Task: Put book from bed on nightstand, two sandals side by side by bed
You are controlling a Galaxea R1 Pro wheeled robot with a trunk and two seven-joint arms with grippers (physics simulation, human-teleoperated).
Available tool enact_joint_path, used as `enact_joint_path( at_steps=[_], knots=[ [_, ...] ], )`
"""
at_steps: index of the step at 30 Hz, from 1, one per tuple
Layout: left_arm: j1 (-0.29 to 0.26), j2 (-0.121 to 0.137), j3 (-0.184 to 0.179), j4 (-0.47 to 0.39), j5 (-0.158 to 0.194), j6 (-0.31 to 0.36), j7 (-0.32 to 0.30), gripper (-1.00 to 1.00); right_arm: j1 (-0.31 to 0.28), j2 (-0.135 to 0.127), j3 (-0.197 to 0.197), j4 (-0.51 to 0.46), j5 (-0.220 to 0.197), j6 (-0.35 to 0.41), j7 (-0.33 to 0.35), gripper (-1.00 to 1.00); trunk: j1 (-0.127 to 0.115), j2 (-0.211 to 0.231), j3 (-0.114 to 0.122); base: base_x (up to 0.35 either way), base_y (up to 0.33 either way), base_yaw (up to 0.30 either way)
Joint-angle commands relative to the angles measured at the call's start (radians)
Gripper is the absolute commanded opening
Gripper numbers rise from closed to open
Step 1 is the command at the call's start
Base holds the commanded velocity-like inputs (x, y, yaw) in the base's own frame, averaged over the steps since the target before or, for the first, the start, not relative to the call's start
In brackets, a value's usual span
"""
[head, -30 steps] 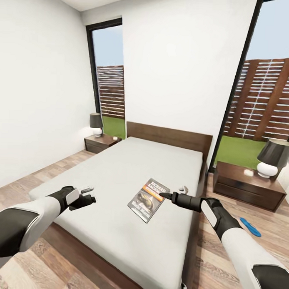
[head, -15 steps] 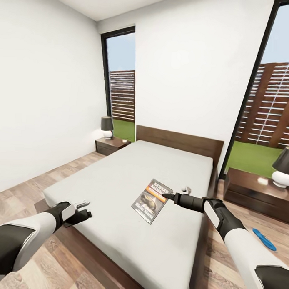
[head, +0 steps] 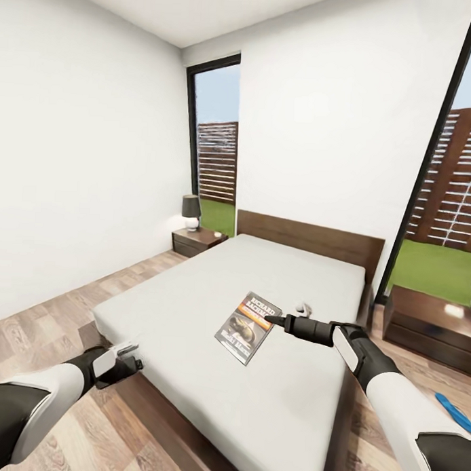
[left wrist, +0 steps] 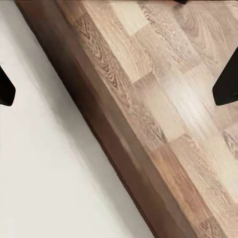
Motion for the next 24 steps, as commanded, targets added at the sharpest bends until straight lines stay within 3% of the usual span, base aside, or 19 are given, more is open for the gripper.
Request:
enact_joint_path(
  at_steps=[1,17,24],
  knots=[
    [0.007,0.0,-0.007,0.001,0.015,0.002,0.003,1.0,-0.001,-0.001,0.005,-0.001,-0.01,0.006,-0.002,-1.0,-0.003,0.006,0.003,0.0,0.0,0.171],
    [0.113,0.0,-0.008,0.001,0.09,-0.005,0.003,1.0,-0.001,-0.001,0.005,0.0,-0.009,0.006,-0.002,-1.0,-0.065,0.118,0.076,0.0,0.0,0.172],
    [0.127,-0.002,-0.008,0.002,0.1,-0.005,0.003,1.0,-0.001,-0.001,0.006,0.0,-0.008,0.005,-0.002,-1.0,-0.092,0.167,0.108,0.0,0.0,0.179]
  ],
)
